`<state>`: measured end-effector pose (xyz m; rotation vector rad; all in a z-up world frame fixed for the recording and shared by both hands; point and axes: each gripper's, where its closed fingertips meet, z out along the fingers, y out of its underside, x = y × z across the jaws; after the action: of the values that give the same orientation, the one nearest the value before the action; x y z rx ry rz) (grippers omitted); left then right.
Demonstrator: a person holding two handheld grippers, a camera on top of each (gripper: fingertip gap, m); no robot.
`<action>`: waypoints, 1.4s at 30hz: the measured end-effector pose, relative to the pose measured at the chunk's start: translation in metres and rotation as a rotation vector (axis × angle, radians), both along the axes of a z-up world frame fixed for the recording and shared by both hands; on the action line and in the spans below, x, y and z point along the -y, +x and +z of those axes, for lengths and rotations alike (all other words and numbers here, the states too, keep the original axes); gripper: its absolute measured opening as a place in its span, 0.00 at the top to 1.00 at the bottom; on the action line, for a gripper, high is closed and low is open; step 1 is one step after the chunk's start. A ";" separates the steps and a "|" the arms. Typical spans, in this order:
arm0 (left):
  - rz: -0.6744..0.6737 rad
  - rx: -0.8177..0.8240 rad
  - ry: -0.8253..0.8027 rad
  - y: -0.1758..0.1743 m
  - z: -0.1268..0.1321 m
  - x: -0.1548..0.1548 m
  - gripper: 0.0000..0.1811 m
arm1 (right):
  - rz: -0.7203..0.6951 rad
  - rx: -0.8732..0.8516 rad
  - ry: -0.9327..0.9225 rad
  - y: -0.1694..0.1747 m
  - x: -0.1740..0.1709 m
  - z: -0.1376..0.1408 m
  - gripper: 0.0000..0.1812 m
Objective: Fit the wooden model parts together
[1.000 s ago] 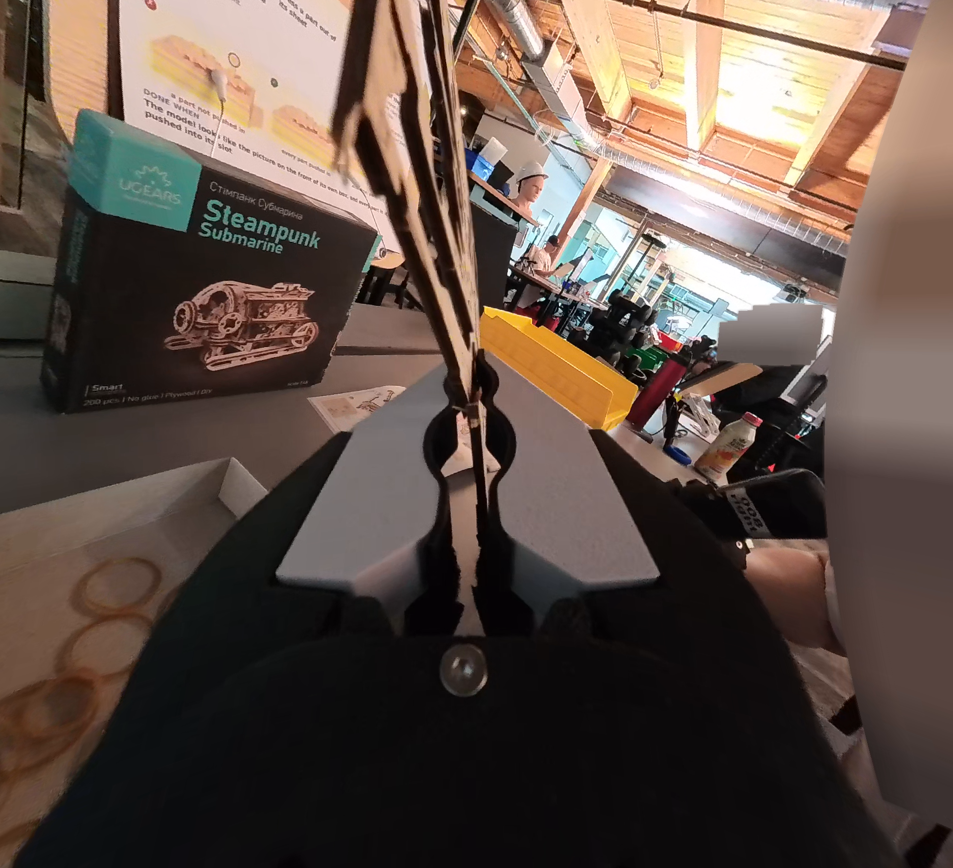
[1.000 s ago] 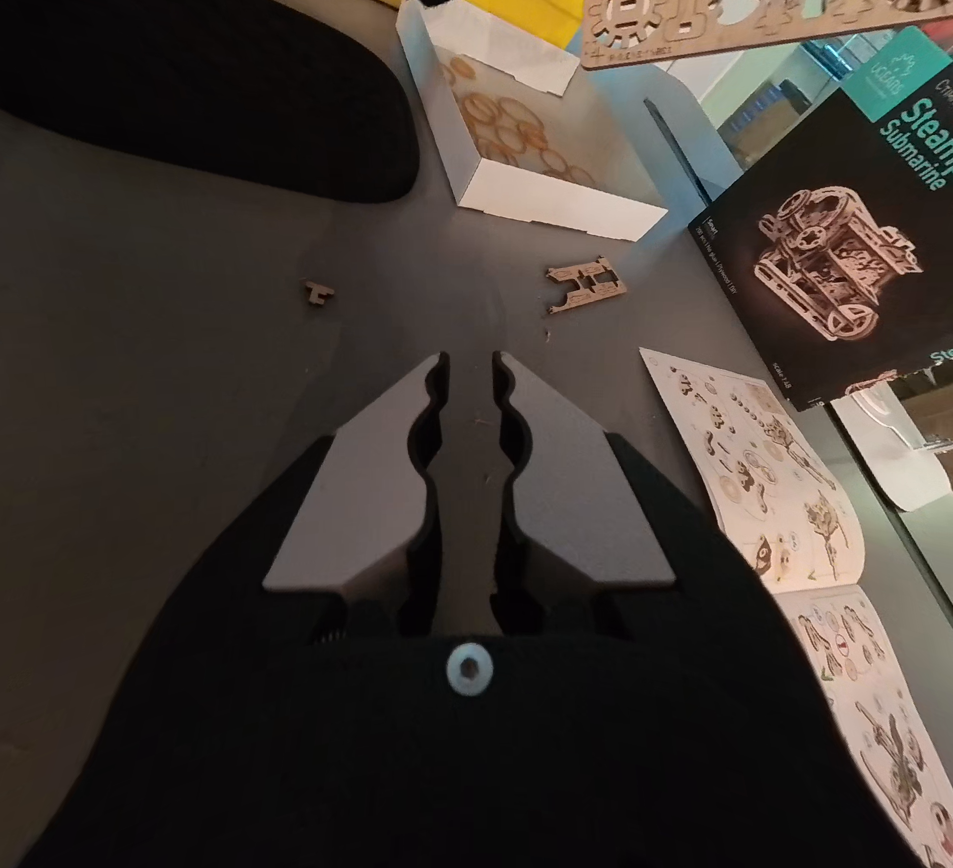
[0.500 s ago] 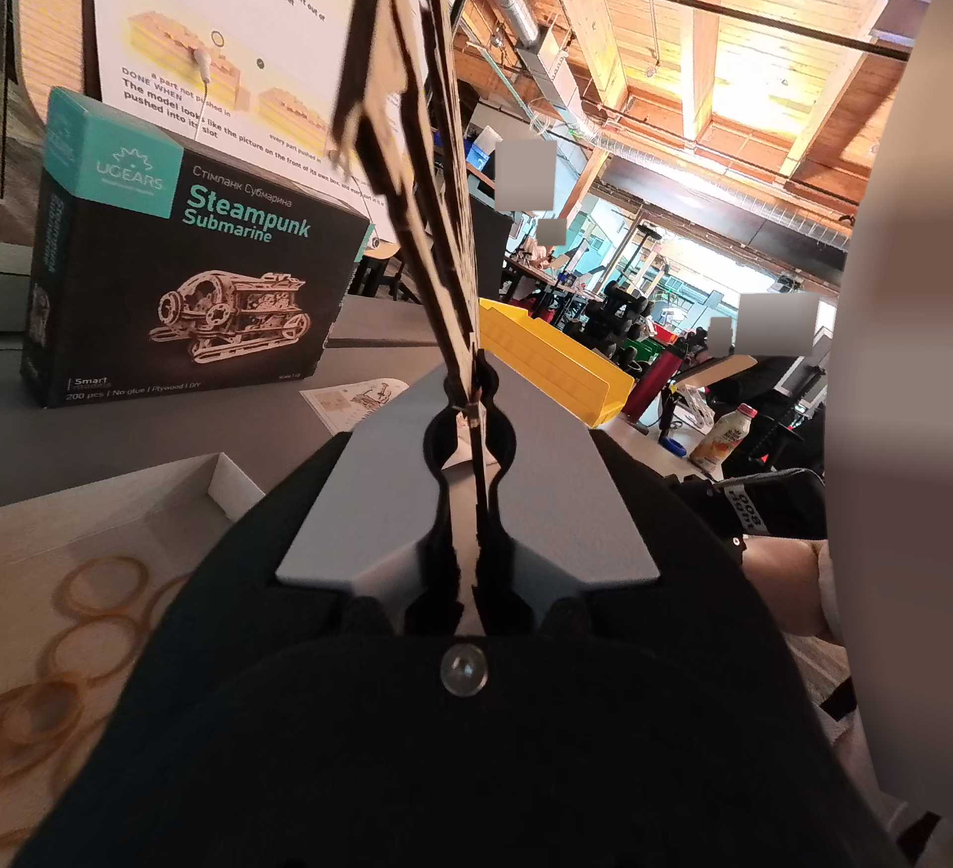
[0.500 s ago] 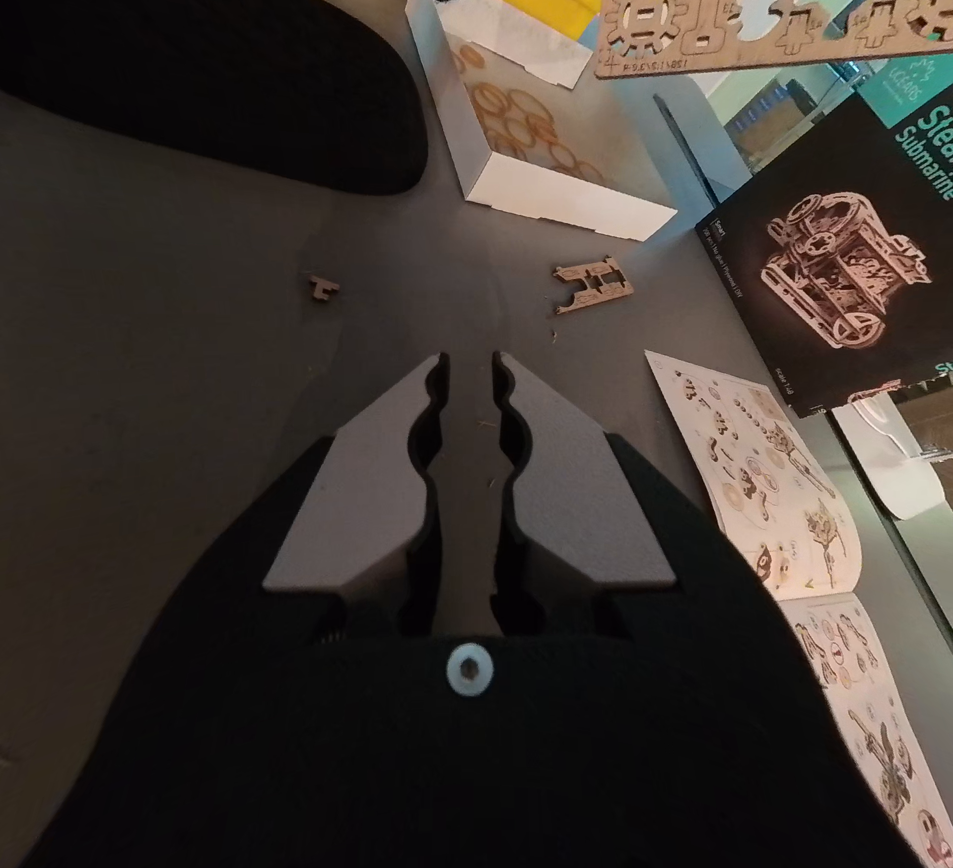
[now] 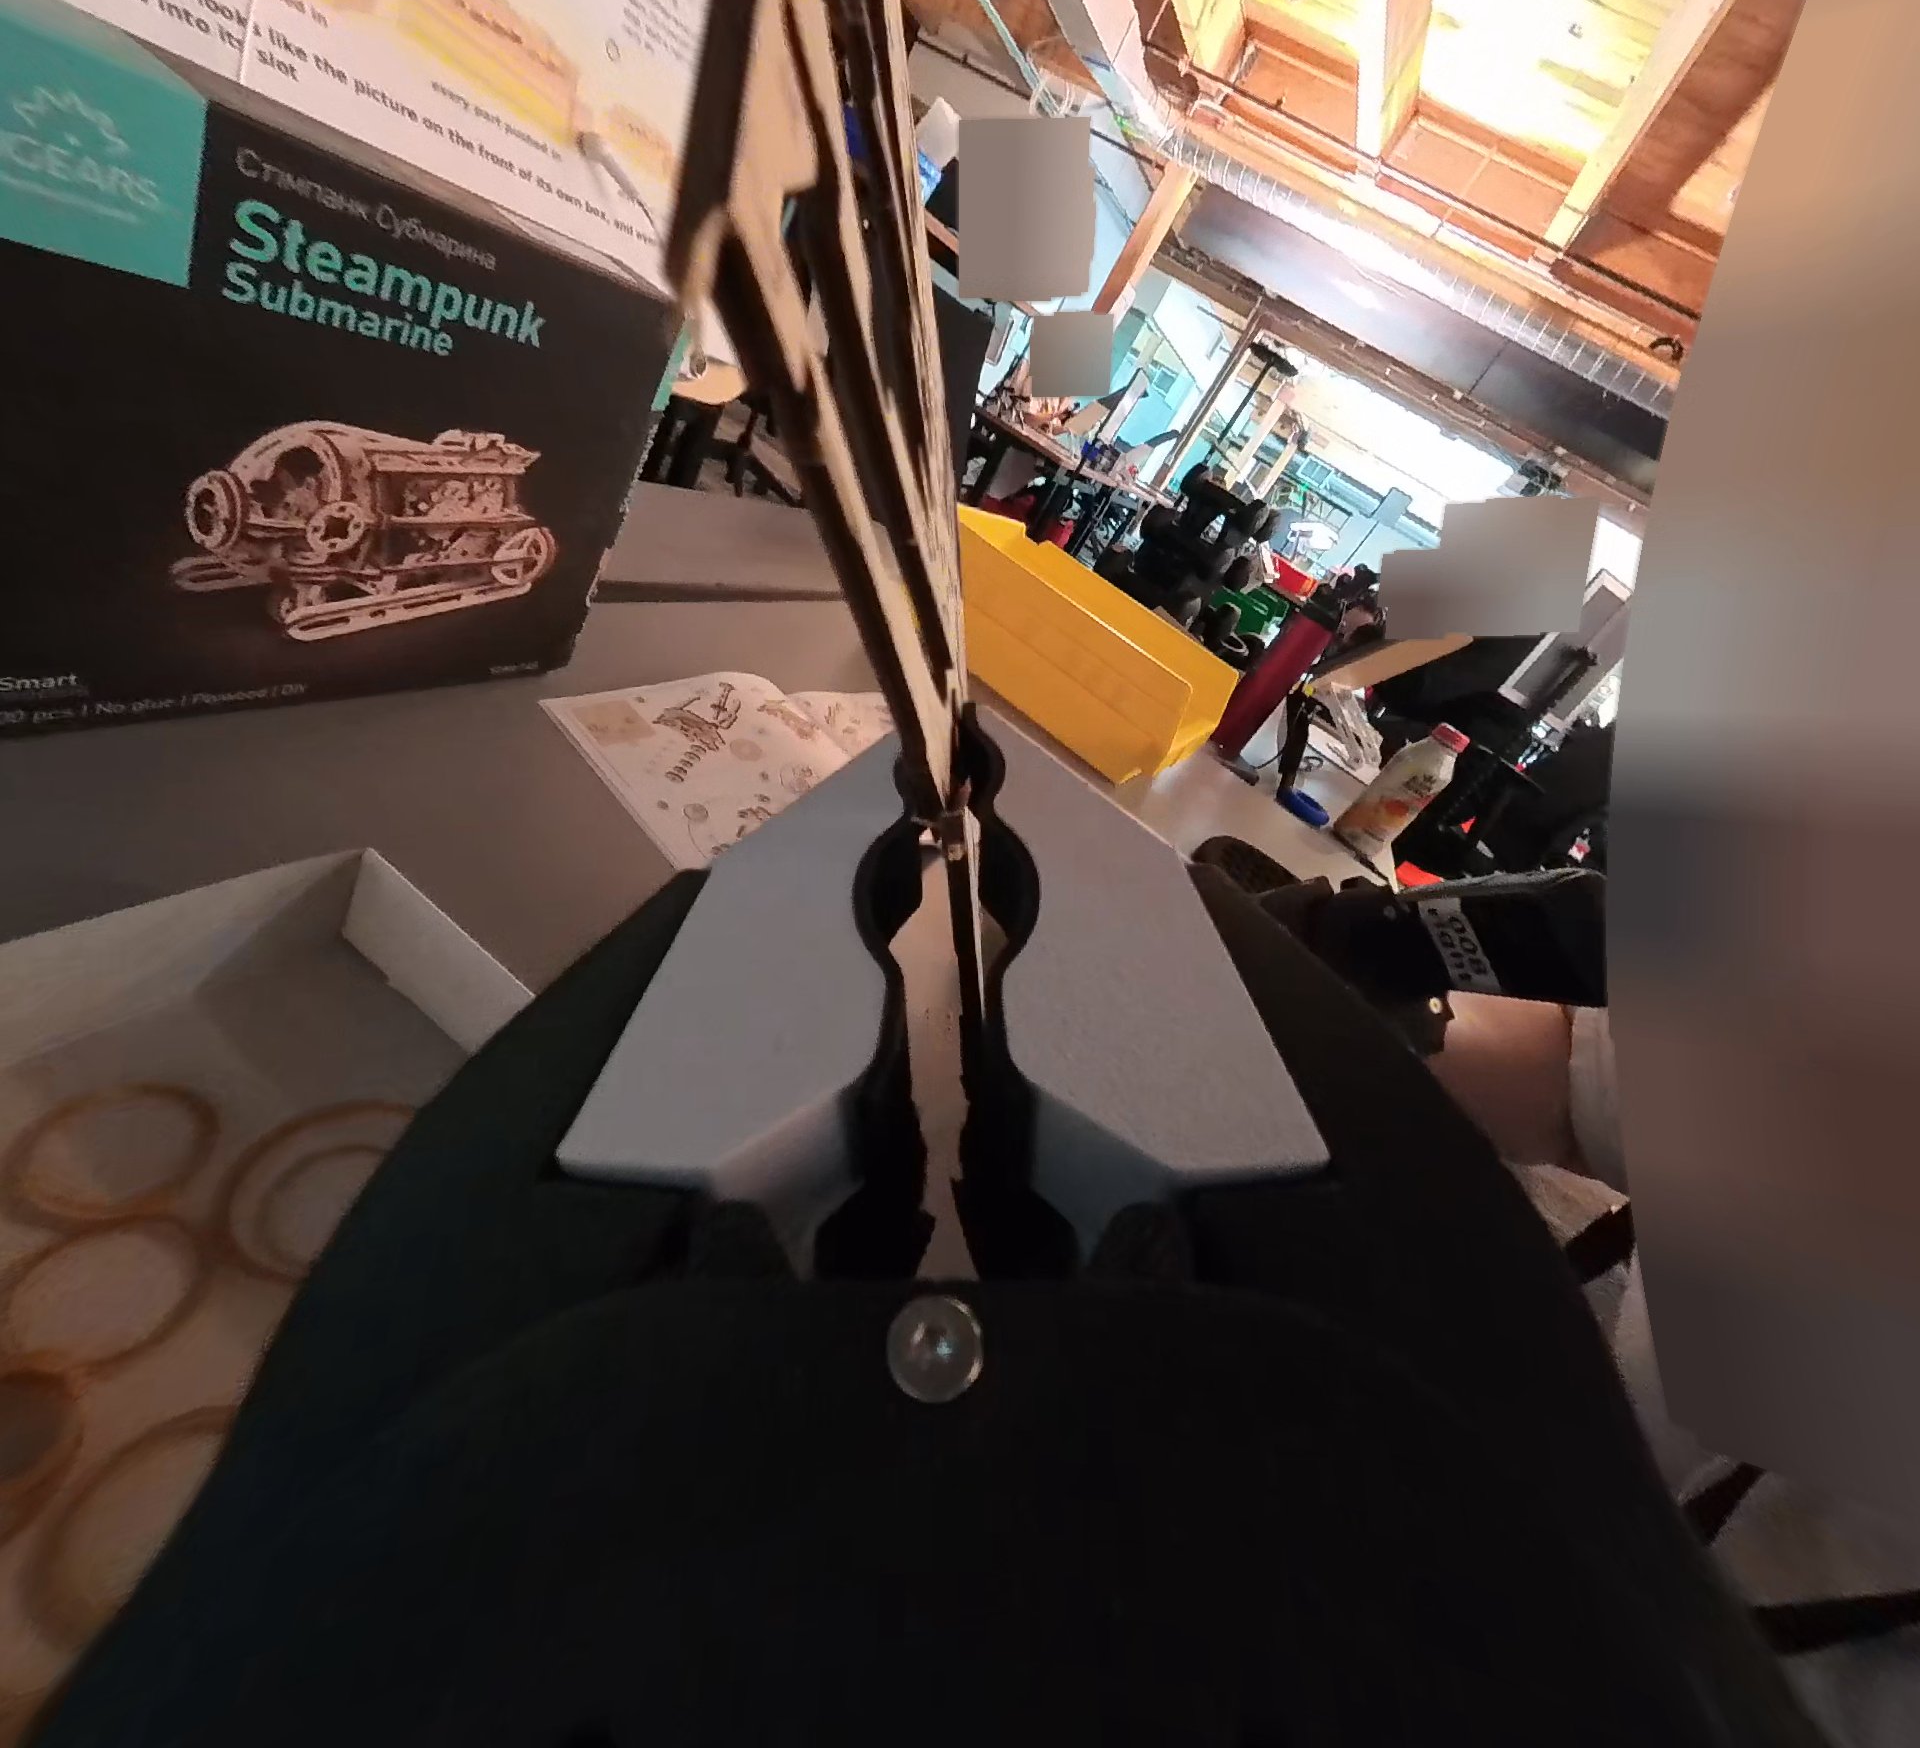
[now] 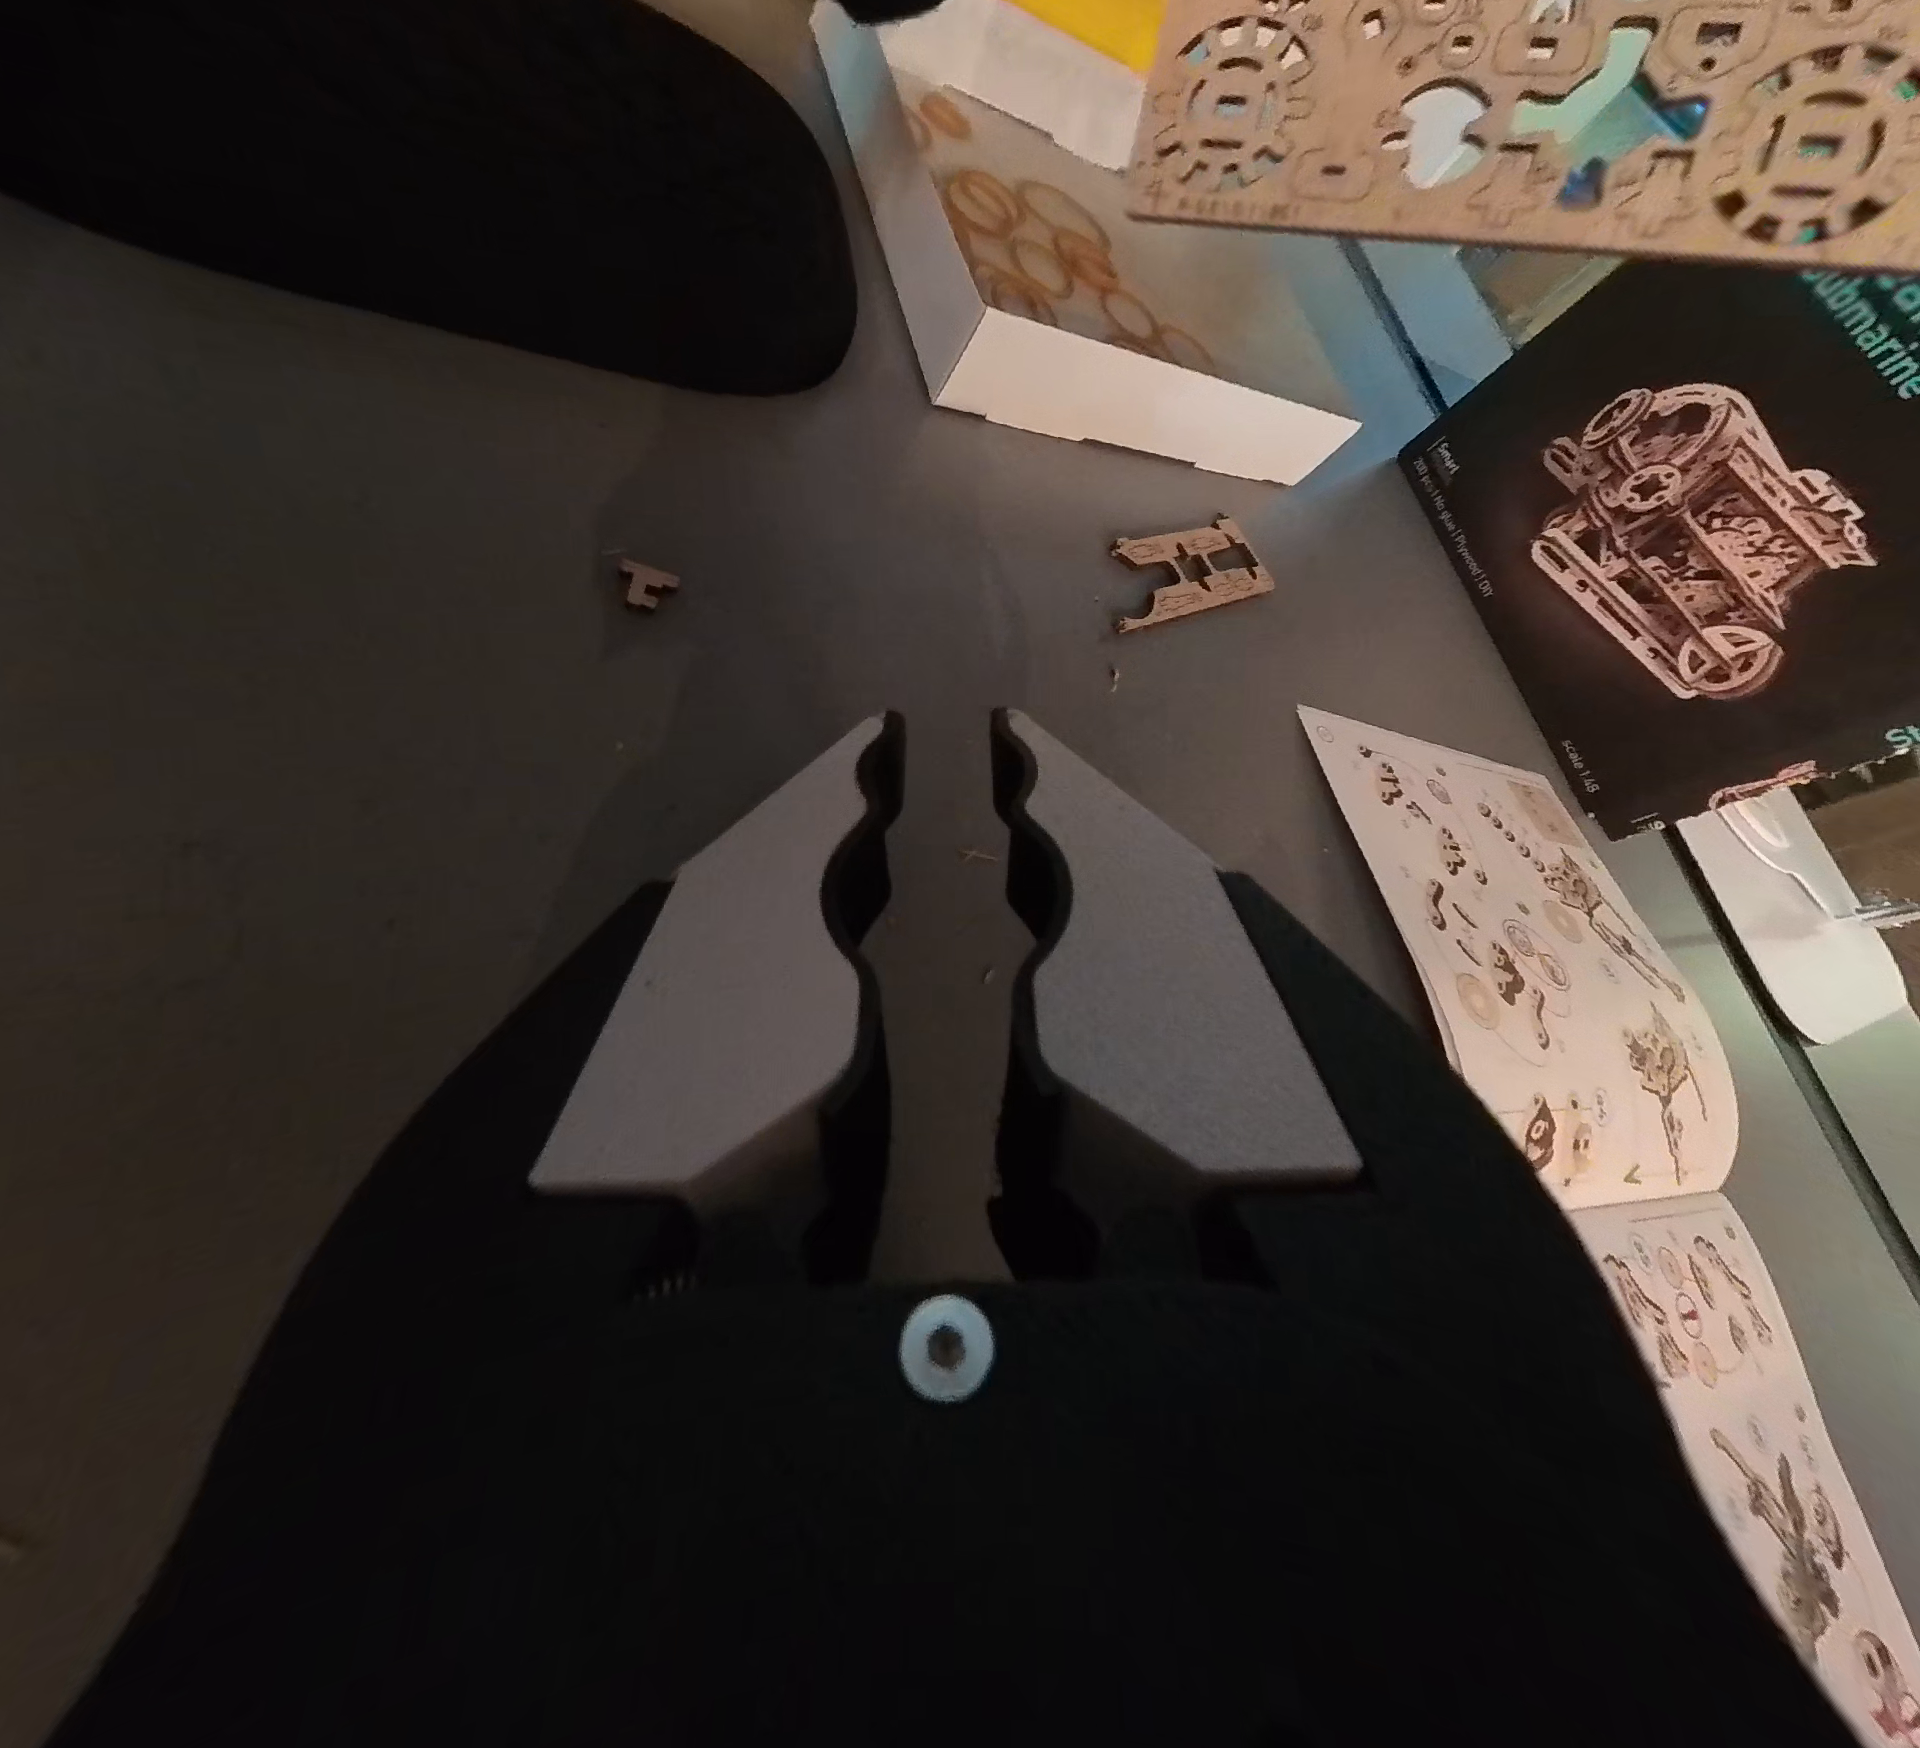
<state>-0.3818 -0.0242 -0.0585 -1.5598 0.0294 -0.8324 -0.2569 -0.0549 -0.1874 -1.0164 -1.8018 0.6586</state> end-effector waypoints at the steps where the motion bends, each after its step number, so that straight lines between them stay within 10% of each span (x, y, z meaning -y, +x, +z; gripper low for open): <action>1: -0.004 -0.003 -0.006 0.001 -0.001 0.000 0.99 | -0.002 -0.004 -0.008 0.000 -0.001 0.001 0.92; 23: -0.108 0.033 -0.149 0.010 -0.024 -0.004 0.99 | -0.023 -0.048 -0.088 0.001 -0.007 0.010 0.92; 42: -0.344 -0.018 -0.254 0.055 -0.041 0.008 0.99 | -0.158 -0.374 -0.447 0.014 -0.054 0.074 0.85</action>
<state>-0.3266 -0.0327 -0.0994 -1.8314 0.2175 -1.1256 -0.2429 -0.0007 -0.1135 -1.2174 -1.2609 1.1028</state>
